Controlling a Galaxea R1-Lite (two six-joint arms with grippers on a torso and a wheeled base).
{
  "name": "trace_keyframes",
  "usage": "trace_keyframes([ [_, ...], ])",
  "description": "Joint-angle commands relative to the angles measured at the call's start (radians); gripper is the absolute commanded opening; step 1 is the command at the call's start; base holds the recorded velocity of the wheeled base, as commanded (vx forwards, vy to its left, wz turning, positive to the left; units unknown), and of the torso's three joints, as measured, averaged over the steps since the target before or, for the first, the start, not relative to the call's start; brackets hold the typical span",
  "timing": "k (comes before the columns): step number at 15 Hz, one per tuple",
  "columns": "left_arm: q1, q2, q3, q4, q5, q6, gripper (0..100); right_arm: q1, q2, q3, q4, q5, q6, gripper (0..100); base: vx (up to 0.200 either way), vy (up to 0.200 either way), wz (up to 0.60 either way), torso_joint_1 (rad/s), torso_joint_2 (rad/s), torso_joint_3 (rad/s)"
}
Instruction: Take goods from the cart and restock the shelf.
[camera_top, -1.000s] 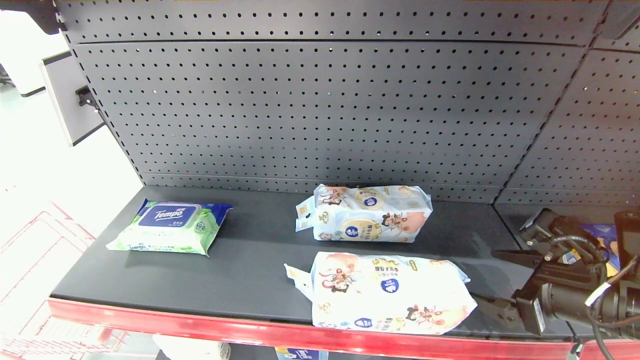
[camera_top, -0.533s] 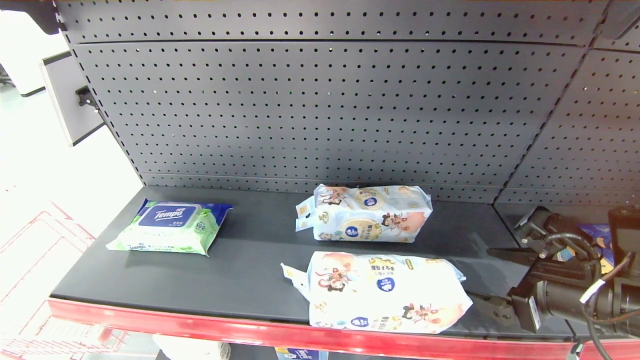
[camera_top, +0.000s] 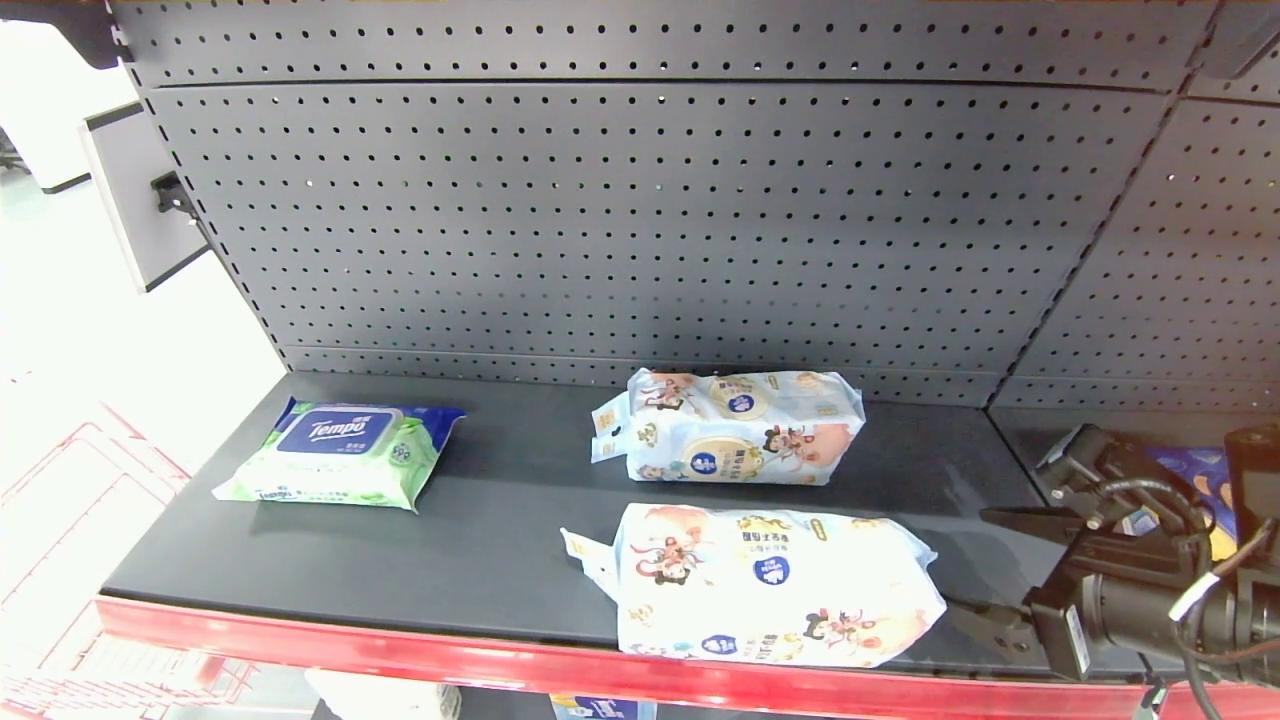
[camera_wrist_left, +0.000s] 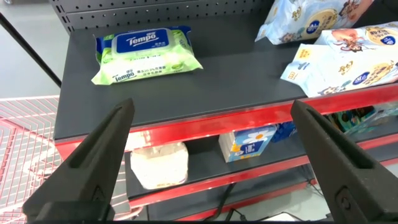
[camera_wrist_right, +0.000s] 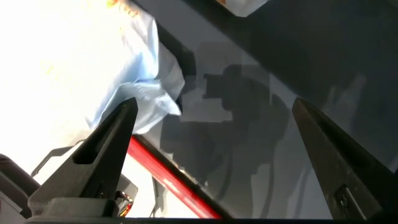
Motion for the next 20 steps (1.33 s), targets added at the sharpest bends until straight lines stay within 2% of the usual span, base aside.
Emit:
trace_keyframes([
  [1, 0.0, 0.002, 0.001, 0.001, 0.0, -0.001, 100, -0.005, -0.088, 0.05, 0.0, -0.001, 0.0, 100, 0.0, 0.0, 0.0, 0.0, 0.0, 0.0],
  [3, 0.0, 0.0, 0.001, -0.001, -0.001, -0.001, 100, -0.007, -0.16, 0.076, 0.002, -0.002, 0.0, 100, 0.0, 0.0, 0.0, 0.0, 0.0, 0.0],
  [5, -0.002, 0.0, 0.001, -0.001, -0.003, -0.001, 100, -0.045, -0.278, 0.104, 0.005, -0.038, 0.006, 100, 0.0, 0.0, 0.0, 0.0, 0.0, 0.0],
  [7, -0.002, -0.007, 0.006, -0.001, -0.006, -0.001, 100, -0.139, -0.476, 0.176, 0.005, -0.041, 0.009, 100, 0.0, 0.0, 0.0, 0.0, 0.0, 0.0],
  [10, -0.002, -0.069, 0.04, -0.001, -0.006, 0.001, 100, -0.255, -0.821, 0.263, 0.016, -0.048, 0.124, 100, 0.0, 0.0, 0.0, 0.0, 0.0, 0.0],
  [12, -0.002, -0.133, 0.087, 0.001, -0.007, 0.007, 100, -0.338, -0.969, 0.278, 0.054, -0.113, 0.175, 100, 0.0, 0.0, 0.0, 0.0, 0.0, 0.0],
  [13, -0.002, -0.181, 0.123, 0.001, -0.007, 0.007, 100, -0.416, -1.085, 0.269, 0.163, -0.211, 0.213, 100, 0.0, 0.0, 0.0, 0.0, 0.0, 0.0],
  [14, -0.002, -0.211, 0.138, 0.001, -0.007, 0.007, 100, -0.449, -1.163, 0.252, 0.247, -0.271, 0.231, 100, 0.0, 0.0, 0.0, 0.0, 0.0, 0.0],
  [16, -0.002, -0.245, 0.155, 0.001, -0.004, 0.007, 100, -0.452, -1.243, 0.228, 0.351, -0.328, 0.234, 100, 0.0, 0.0, 0.0, 0.0, 0.0, 0.0],
  [18, 0.0, -0.288, 0.202, 0.002, 0.005, 0.007, 100, -0.452, -1.24, 0.217, 0.368, -0.453, 0.236, 100, 0.0, 0.0, 0.0, 0.0, 0.0, 0.0],
  [20, 0.012, -0.311, 0.25, 0.001, 0.065, 0.005, 100, -0.449, -1.22, 0.203, 0.37, -0.479, 0.237, 100, 0.0, 0.0, 0.0, 0.0, 0.0, 0.0],
])
